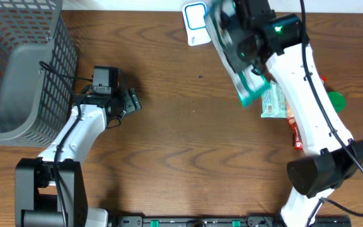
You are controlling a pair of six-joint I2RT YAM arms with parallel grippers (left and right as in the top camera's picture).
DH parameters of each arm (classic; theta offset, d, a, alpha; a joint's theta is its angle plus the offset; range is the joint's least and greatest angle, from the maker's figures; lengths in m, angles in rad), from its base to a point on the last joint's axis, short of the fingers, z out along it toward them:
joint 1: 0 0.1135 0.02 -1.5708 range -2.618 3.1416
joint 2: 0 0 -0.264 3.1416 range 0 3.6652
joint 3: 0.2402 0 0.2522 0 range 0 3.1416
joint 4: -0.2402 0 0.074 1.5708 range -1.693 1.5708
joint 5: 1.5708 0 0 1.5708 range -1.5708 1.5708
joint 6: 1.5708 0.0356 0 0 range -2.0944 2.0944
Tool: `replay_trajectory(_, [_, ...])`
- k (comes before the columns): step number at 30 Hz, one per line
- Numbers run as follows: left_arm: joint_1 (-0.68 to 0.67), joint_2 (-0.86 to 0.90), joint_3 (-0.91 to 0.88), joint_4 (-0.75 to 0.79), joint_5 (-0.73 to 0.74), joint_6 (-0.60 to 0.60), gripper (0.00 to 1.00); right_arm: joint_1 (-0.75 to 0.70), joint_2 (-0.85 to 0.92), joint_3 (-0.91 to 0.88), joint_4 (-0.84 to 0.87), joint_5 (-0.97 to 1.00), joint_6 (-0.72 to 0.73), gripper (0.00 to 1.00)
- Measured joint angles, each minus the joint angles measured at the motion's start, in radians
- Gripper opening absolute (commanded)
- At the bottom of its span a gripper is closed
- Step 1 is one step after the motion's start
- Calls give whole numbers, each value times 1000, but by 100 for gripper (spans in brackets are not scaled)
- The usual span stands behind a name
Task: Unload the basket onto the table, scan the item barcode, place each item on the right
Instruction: 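Carry the gloves pack right and release it beside the tissue pack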
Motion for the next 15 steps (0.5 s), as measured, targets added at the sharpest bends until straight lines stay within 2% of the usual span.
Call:
replay_trajectory(3, [0, 0, 0, -1, 15, 0, 83, -48, 20, -84, -15, -21, 42, 1])
replay_trajectory(8, [0, 0, 0, -1, 23, 0, 83, -132, 33, -250, 64, -40, 100, 1])
replay_trajectory(9, [0, 0, 0, 0, 26, 0, 83, -161, 38, -293, 81, -44, 116, 12])
replay_trajectory(11, [0, 0, 0, -1, 30, 0, 83, -204, 39, -370, 169, -69, 129, 46])
replay_trajectory(12, [0, 0, 0, -1, 31, 0, 83, -218, 39, -399, 194, -74, 138, 66])
replay_trajectory(13, [0, 0, 0, -1, 31, 0, 89, -235, 39, -425, 213, -79, 142, 99])
replay_trajectory(15, [0, 0, 0, -1, 34, -3, 95, -262, 40, -449, 219, -83, 148, 99])
